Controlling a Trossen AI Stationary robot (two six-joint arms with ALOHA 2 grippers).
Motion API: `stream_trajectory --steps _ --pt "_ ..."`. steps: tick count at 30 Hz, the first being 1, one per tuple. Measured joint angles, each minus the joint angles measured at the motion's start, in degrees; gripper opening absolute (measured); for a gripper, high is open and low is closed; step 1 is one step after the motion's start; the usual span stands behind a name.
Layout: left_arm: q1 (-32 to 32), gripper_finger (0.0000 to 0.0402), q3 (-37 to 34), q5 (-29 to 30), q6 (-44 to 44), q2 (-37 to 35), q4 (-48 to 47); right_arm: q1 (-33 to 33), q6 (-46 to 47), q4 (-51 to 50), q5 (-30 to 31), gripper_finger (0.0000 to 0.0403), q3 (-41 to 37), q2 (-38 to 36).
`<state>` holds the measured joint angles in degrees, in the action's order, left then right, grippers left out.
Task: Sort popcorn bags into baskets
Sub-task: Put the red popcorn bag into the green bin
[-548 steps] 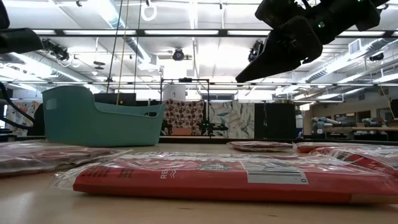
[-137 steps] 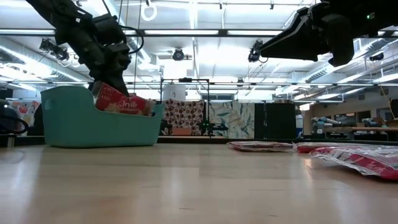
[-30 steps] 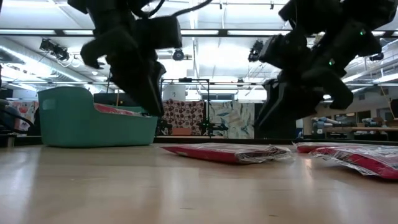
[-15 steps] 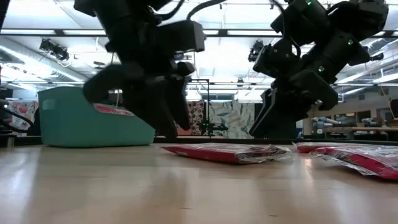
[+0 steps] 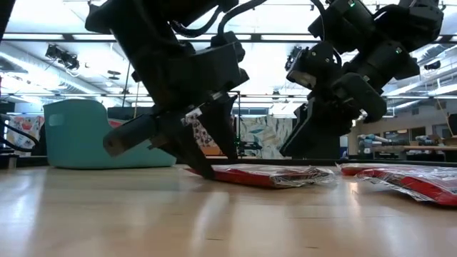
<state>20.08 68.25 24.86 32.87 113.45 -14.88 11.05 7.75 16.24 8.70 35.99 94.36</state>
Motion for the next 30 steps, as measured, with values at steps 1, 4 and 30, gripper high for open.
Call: stream_trajectory --steps 1,4,30 --pt "0.0 0.0192 0.0 0.0 0.8 0.0 -0.1 0.0 0.0 0.1 -0.3 0.0130 0.0 0.2" --pt "0.0 0.0192 -0.1 0.2 2.9 0.0 0.0 0.0 -0.1 0.2 -1.1 0.0130 0.0 0.2" --pt "-2.6 0.0150 0.0 -3.8 5.8 0.9 0.9 -0.2 3.0 0.0 -1.3 0.0130 0.0 0.2"
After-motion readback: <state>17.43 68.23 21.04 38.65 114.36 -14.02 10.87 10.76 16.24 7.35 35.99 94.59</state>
